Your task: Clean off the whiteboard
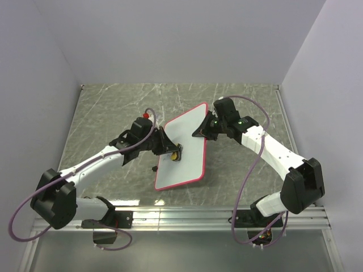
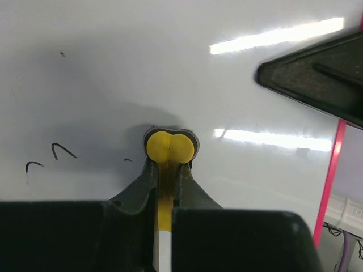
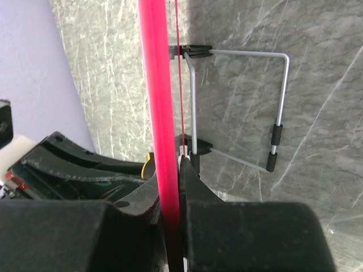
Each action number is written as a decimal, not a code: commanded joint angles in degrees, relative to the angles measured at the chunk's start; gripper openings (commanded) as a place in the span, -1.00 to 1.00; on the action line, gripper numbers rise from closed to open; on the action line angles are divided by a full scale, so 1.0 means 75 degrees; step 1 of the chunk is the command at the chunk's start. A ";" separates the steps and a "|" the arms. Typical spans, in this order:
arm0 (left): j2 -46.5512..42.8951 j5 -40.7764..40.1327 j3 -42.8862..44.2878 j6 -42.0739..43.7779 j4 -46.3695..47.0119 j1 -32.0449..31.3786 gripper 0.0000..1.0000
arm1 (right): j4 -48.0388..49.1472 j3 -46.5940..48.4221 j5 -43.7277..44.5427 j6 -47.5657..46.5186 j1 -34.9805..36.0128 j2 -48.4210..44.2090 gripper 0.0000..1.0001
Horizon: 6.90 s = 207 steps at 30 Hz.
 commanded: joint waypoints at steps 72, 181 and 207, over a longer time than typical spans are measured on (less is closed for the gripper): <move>0.2381 0.0138 0.0217 0.1276 -0.1616 0.0196 -0.99 | 0.0105 -0.0412 0.0848 -0.0208 0.0125 0.0039 -1.00; 0.0917 -0.2193 0.0814 0.2812 -0.3819 0.3818 -0.22 | -0.0340 -0.0554 0.1234 -0.0887 0.0102 -0.0511 0.99; 0.1281 -0.2967 0.1691 0.2776 -0.4017 0.3806 0.99 | -0.1220 -0.1103 0.2700 -0.1708 -0.0051 -0.5232 0.99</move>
